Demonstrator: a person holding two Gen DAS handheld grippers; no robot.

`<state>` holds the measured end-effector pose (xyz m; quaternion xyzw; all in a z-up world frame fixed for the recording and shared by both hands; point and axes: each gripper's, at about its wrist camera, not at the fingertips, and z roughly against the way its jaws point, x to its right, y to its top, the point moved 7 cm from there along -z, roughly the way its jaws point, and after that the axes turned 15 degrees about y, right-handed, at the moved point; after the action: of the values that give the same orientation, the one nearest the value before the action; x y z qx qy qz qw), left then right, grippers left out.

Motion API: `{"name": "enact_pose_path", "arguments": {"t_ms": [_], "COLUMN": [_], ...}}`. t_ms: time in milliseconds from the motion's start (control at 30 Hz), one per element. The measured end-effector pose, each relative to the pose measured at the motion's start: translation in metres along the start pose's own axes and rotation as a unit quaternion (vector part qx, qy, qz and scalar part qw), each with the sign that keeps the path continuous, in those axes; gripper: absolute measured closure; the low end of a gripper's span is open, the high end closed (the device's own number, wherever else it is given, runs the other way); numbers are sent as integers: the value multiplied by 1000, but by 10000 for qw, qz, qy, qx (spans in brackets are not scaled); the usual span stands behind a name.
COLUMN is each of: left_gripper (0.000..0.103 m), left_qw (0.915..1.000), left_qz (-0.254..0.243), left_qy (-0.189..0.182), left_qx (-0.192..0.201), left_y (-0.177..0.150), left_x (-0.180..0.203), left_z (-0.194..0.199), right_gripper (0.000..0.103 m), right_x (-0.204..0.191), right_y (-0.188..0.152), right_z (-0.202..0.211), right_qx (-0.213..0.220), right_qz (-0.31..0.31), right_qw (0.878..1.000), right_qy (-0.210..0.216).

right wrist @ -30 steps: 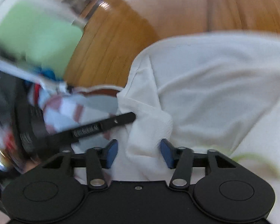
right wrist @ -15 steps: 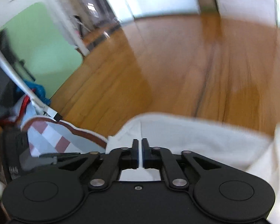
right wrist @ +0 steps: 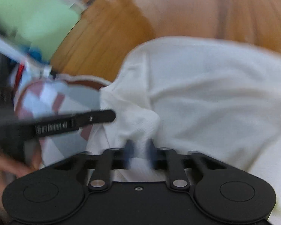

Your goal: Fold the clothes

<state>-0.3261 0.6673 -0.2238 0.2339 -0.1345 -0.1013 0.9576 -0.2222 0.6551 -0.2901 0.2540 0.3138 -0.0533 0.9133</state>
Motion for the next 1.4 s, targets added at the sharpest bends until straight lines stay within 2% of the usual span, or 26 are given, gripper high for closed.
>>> {"name": "enact_pose_path", "arguments": {"t_ms": [67,133,233,333,400,500,600,667,767,800,833,867,933,1000,1067,1133,1200,1333,1367,1400], "left_gripper": [101,101,101,101,101,101,101,101,101,101,101,101,101,101,99,97,86,84,84,84], "left_qw": [9998,9994,9981,9974,9980,9981,9997,9997,9997,9997,9996,9995,9990,9973,9943,9909,9910,9939,9942,9944], "left_qz": [74,85,17,66,-56,-237,104,226,239,251,262,274,304,332,356,425,487,536,565,577], "left_qy": [-53,54,180,-94,33,476,218,83,25,-11,-47,-83,-205,-364,-504,-595,-581,-459,-479,-509], "left_qx": [152,341,586,710,629,322,17,-37,17,51,86,121,240,548,874,1132,1099,842,775,720], "left_y": [4,9,13,16,15,9,8,8,9,9,9,9,11,17,23,27,27,23,23,22], "left_x": [-3,-4,-2,4,6,0,-8,-11,-10,-9,-8,-6,-3,3,9,14,13,10,10,10], "left_z": [5,10,14,19,17,5,-3,-4,-3,-2,-2,-1,2,11,20,28,26,15,12,11], "right_gripper": [97,100,103,103,100,89,75,75,63,80,92,98,98,98,99,99,100,101,101,101], "right_x": [-15,-21,-21,-10,5,29,37,32,22,19,15,9,-2,-12,-24,-31,-31,-14,-6,1], "right_y": [10,22,42,57,57,48,30,21,14,13,15,17,25,35,45,56,64,78,80,81], "right_z": [15,32,55,72,71,59,31,14,2,0,0,3,14,27,39,47,55,68,69,71], "right_qx": [204,461,866,1061,1018,834,475,268,208,261,321,378,637,939,1124,1195,1259,1283,1159,1100], "right_qz": [730,983,1170,940,466,-421,-895,-896,-833,-713,-427,-56,470,749,1192,1688,2037,2562,2583,2506], "right_qw": [9964,9925,9849,9848,9906,9951,9948,9955,9957,9967,9985,9992,9958,9906,9806,9611,9337,8649,8597,8604], "right_qy": [-392,-567,-942,-1006,-788,-318,71,143,343,300,136,-81,-450,-654,-1073,-1831,-2663,-4122,-4251,-4300]}}
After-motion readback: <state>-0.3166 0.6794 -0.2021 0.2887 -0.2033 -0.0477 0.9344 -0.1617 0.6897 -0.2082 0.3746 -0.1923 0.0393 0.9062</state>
